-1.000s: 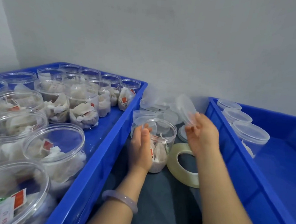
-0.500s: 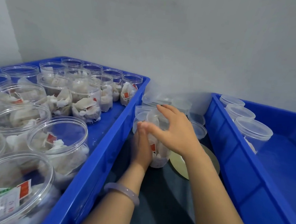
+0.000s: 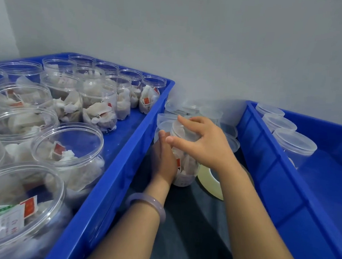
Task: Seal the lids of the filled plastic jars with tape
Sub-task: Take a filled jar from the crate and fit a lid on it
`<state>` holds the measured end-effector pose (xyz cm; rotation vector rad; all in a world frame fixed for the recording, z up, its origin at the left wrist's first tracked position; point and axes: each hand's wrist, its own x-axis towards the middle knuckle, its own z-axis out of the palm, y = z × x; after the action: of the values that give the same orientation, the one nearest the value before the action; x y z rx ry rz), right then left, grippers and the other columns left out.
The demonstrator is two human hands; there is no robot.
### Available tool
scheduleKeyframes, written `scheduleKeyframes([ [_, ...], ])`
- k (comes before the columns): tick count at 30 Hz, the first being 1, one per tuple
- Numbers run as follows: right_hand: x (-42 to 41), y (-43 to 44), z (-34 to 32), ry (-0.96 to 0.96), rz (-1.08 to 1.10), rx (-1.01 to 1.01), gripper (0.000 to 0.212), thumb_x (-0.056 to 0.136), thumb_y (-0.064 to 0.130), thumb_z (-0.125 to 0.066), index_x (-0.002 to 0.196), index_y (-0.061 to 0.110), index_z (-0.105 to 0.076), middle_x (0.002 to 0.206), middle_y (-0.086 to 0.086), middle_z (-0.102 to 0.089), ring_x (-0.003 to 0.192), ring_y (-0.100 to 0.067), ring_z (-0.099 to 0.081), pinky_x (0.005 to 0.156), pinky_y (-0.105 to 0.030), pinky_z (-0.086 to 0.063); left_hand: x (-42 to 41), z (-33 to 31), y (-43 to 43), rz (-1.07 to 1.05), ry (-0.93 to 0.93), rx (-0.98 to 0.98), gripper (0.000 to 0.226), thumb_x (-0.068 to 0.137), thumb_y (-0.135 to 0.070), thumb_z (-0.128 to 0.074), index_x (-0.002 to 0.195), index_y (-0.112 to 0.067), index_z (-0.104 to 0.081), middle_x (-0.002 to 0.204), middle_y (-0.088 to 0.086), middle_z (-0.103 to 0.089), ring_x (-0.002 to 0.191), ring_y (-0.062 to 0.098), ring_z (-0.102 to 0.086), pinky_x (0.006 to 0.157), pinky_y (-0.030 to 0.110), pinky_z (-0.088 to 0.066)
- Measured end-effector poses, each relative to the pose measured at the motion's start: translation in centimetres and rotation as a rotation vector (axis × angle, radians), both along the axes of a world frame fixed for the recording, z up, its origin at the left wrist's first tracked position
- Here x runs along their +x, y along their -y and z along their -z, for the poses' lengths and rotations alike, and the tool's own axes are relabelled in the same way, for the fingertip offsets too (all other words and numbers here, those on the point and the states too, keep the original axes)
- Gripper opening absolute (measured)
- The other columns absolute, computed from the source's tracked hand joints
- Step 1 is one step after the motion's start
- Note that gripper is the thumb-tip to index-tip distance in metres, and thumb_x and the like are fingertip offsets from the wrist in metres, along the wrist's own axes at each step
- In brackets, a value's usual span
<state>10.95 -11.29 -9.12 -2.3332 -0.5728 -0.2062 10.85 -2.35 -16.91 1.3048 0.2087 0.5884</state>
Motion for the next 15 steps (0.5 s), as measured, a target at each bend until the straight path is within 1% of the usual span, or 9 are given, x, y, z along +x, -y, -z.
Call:
scheduleKeyframes([
  [2, 0.4, 0.4, -0.5, -0.027, -0.044, -0.023, 0.073, 0.063, 0.066, -0.068, 0.129, 0.038, -0.056, 0.126, 0.018, -0.048, 0.115, 0.002, -0.046, 0.095, -0.023, -0.038, 0.0, 0.1, -0.1, 0.018, -0.001, 0.017, 0.048, 0.102, -0.046, -0.022, 0.079, -0.033, -0.062, 0.071, -0.032, -0.065, 0.07, -0.018, -0.059, 0.053, 0.0, -0.039],
  [4, 0.6, 0.7, -1.0, -0.056, -0.096, -0.051, 0.067, 0.066, 0.057, -0.072, 0.128, 0.038, -0.057, 0.123, 0.02, -0.047, 0.113, 0.005, -0.044, 0.094, -0.02, -0.035, 0.0, 0.1, -0.3, 0.019, -0.001, 0.017, 0.049, 0.101, -0.047, -0.021, 0.081, -0.031, -0.063, 0.071, -0.028, -0.066, 0.07, -0.015, -0.06, 0.053, 0.001, -0.04],
  [7, 0.7, 0.9, -1.3, -0.093, -0.138, -0.129, 0.068, 0.064, 0.054, -0.075, 0.128, 0.038, -0.057, 0.128, 0.019, -0.045, 0.117, 0.003, -0.042, 0.098, -0.023, -0.035, -0.1, -0.1, -0.4, 0.008, -0.004, 0.02, 0.054, 0.101, -0.047, -0.021, 0.079, -0.021, -0.064, 0.065, -0.015, -0.066, 0.061, -0.008, -0.061, 0.052, 0.004, -0.041],
  [9, 0.5, 0.8, -1.4, -0.093, -0.129, -0.142, 0.067, 0.065, 0.053, -0.076, 0.128, 0.038, -0.058, 0.13, 0.017, -0.046, 0.116, 0.002, -0.042, 0.1, -0.024, -0.036, -0.2, -0.1, -0.3, -0.022, 0.013, 0.02, 0.055, 0.102, -0.043, -0.021, 0.073, -0.015, -0.059, 0.057, -0.011, -0.061, 0.053, -0.007, -0.057, 0.049, 0.006, -0.04],
  [11, 0.2, 0.5, -1.1, -0.064, -0.069, -0.101, 0.065, 0.067, 0.054, -0.075, 0.127, 0.036, -0.058, 0.129, 0.016, -0.048, 0.115, 0.002, -0.045, 0.099, -0.025, -0.038, -0.5, -0.4, 0.2, -0.055, 0.012, 0.022, 0.054, 0.103, -0.039, -0.021, 0.069, -0.014, -0.055, 0.055, -0.01, -0.058, 0.051, -0.005, -0.055, 0.047, 0.007, -0.038],
  [13, -0.6, -0.5, -0.2, 0.013, 0.104, -0.063, 0.068, 0.067, 0.063, -0.07, 0.128, 0.034, -0.059, 0.13, 0.01, -0.051, 0.118, -0.007, -0.048, 0.094, -0.027, -0.039, -0.7, -0.5, 0.8, -0.089, -0.001, 0.049, 0.045, 0.104, -0.031, -0.026, 0.074, -0.015, -0.056, 0.064, -0.01, -0.06, 0.063, 0.002, -0.06, 0.049, 0.004, -0.037],
  [14, -1.0, -1.2, 0.1, 0.072, 0.216, -0.097, 0.07, 0.068, 0.068, -0.065, 0.129, 0.033, -0.058, 0.131, 0.004, -0.051, 0.12, -0.014, -0.048, 0.092, -0.03, -0.038, -0.8, -0.5, 1.0, -0.106, -0.03, 0.109, 0.037, 0.105, -0.025, -0.03, 0.082, -0.013, -0.056, 0.073, -0.007, -0.062, 0.073, 0.009, -0.061, 0.052, 0.0, -0.035],
  [15, -1.5, -1.9, 0.3, 0.118, 0.308, -0.17, 0.073, 0.071, 0.072, -0.059, 0.131, 0.03, -0.056, 0.132, -0.002, -0.05, 0.122, -0.022, -0.046, 0.091, -0.034, -0.039, -0.9, -0.4, 1.1, -0.111, -0.074, 0.183, 0.03, 0.104, -0.02, -0.032, 0.096, -0.007, -0.057, 0.089, 0.003, -0.065, 0.089, 0.015, -0.059, 0.059, -0.006, -0.032],
])
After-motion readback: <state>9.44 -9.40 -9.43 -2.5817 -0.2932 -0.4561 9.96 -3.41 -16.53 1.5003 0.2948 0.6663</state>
